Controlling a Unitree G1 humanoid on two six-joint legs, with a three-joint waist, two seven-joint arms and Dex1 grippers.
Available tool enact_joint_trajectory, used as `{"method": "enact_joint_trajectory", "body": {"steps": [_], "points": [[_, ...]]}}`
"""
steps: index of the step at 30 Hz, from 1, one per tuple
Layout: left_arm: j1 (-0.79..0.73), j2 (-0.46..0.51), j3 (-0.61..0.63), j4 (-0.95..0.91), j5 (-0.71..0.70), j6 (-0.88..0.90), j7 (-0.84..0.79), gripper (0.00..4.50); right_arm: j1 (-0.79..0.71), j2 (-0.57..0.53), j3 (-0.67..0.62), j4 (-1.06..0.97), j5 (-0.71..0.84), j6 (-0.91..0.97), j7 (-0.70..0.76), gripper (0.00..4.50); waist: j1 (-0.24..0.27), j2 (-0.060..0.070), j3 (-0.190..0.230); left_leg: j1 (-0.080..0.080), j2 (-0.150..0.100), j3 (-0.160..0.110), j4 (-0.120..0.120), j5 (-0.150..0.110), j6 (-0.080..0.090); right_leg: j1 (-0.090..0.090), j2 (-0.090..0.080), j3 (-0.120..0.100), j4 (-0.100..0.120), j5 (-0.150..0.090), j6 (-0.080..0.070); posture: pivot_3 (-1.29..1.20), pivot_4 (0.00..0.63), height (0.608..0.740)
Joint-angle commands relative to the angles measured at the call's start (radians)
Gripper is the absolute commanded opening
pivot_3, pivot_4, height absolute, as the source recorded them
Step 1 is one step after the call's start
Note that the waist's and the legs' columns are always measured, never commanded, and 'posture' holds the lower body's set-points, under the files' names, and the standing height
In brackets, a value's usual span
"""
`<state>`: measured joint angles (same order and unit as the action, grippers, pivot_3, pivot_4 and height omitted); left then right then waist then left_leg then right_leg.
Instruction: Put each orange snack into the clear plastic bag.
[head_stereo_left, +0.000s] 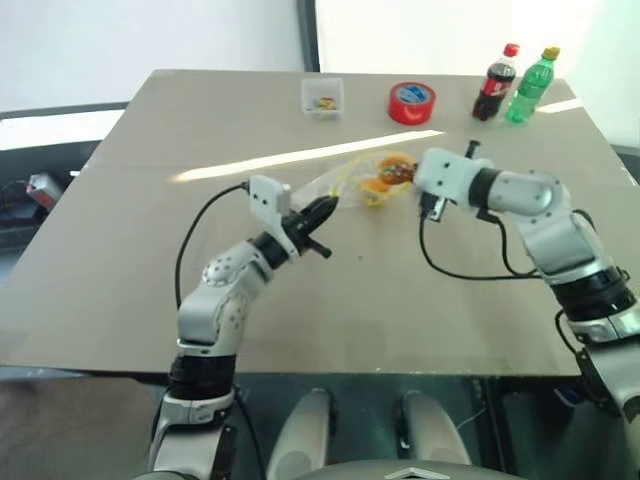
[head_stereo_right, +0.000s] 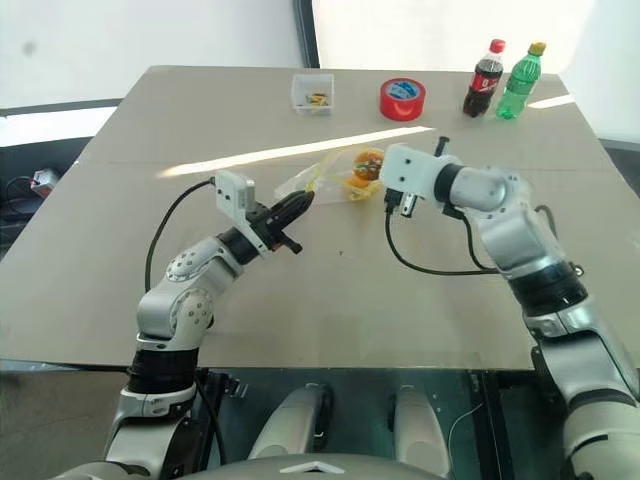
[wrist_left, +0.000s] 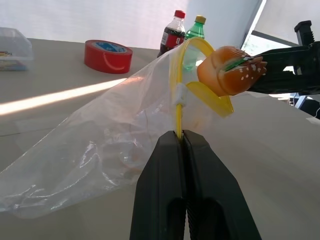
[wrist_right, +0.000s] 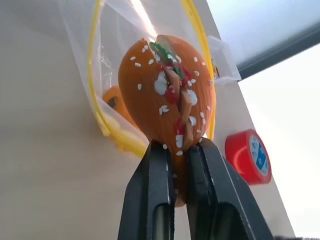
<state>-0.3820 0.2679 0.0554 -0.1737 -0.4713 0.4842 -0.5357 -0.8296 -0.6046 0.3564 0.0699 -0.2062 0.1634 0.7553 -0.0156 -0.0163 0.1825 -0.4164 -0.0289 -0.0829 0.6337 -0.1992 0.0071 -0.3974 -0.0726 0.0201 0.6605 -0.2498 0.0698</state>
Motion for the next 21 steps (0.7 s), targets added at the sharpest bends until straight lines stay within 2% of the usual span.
{"method": "enact_joint_trajectory", "body": {"steps": [1,2,7,9,16,21], "points": [[-0.001,-0.006,-0.003,-0.034,0.002,-0.026,0.006,0.00,-0.059,0.021,0.014,0.021,-0.047,-0.069,0.002,0.03,0.000,0.000,0.000,0.000,0.000,0.000,0.000,0.000,0.000,0.000,0.000,0.000,0.000,0.000,0.000,0.00,0.150,0.740],[-0.001,-0.007,-0.004,-0.033,0.002,-0.028,0.006,0.00,-0.070,0.034,0.017,0.032,-0.058,-0.075,-0.007,0.03,0.000,0.000,0.000,0.000,0.000,0.000,0.000,0.000,0.000,0.000,0.000,0.000,0.000,0.000,0.000,0.00,0.150,0.740],[-0.001,-0.007,-0.006,-0.029,0.001,-0.033,0.010,0.00,-0.088,0.082,0.001,0.031,-0.075,-0.053,-0.009,2.38,0.001,0.000,0.000,0.000,0.000,-0.002,0.000,0.000,0.000,0.000,0.000,0.000,0.000,0.000,0.000,0.00,0.150,0.740],[-0.001,-0.005,-0.002,-0.031,-0.001,-0.031,0.012,0.00,-0.078,0.062,-0.027,0.004,-0.047,-0.028,0.030,3.31,0.002,0.000,0.000,0.000,0.000,-0.002,0.000,0.000,0.000,0.000,0.000,0.000,0.000,0.000,0.000,0.00,0.150,0.740],[0.002,-0.001,0.007,-0.024,-0.003,-0.034,0.016,0.00,-0.053,-0.047,-0.173,-0.055,0.115,0.106,0.162,3.31,0.004,0.000,0.000,0.000,-0.001,-0.002,0.000,0.000,0.000,0.000,0.000,0.000,0.000,0.000,0.000,0.00,0.150,0.740],[-0.002,-0.003,0.010,-0.016,0.000,-0.040,0.020,0.00,-0.005,-0.122,-0.143,0.022,0.075,0.081,0.192,3.31,0.001,0.000,0.000,0.000,0.000,-0.001,0.000,0.000,0.000,0.000,0.000,0.000,0.000,0.000,0.000,0.00,0.150,0.740]]}}
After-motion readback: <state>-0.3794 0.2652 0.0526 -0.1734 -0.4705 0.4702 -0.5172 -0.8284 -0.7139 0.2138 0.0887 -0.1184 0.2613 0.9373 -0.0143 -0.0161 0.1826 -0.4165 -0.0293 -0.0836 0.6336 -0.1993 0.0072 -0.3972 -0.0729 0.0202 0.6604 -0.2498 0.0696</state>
